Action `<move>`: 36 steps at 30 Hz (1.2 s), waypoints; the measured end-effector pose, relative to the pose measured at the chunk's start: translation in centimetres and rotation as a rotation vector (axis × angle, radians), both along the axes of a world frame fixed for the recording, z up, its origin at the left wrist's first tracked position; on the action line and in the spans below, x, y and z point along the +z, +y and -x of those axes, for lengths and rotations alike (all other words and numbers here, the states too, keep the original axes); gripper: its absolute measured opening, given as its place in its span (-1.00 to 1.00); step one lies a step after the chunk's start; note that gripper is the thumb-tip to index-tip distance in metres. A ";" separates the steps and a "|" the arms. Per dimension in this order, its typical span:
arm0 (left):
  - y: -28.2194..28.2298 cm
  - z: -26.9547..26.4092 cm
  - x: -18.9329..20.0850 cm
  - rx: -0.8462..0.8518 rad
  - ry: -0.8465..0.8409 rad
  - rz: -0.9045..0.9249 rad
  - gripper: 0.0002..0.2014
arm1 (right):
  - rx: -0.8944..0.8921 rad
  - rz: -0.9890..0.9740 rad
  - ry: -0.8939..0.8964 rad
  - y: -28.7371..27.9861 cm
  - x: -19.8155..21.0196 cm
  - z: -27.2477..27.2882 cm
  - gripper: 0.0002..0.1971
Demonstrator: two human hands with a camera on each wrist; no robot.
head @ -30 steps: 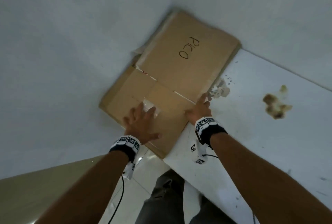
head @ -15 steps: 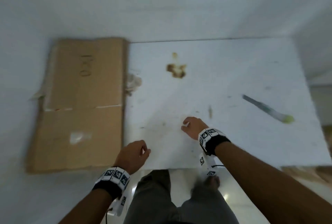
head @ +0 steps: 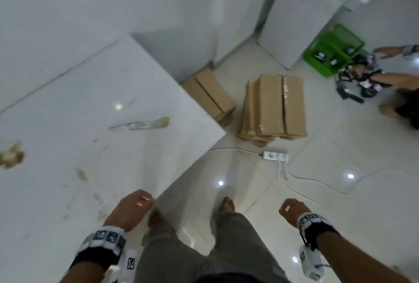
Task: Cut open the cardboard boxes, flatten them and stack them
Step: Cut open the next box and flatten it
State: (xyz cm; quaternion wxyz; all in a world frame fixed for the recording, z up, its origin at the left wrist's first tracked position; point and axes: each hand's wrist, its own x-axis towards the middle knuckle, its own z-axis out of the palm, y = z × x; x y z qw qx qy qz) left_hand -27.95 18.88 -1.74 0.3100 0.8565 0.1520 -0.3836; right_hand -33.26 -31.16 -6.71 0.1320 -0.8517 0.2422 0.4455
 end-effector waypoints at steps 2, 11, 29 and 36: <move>-3.2 -0.9 0.4 0.068 -0.046 0.007 -0.93 | -0.087 0.028 0.030 -5.5 0.0 2.8 -0.60; -13.1 -4.2 -1.8 -0.368 0.373 -0.039 -0.58 | -0.161 0.011 0.209 -16.7 -1.5 1.9 -0.89; -49.5 -32.6 -19.4 -0.397 0.276 -0.120 -0.13 | -0.286 -0.261 0.017 -28.3 -13.3 -31.9 -0.16; -53.6 -27.7 -21.4 0.143 0.031 -0.024 -0.16 | -0.266 -0.379 -0.225 -28.9 -15.7 -31.2 -0.41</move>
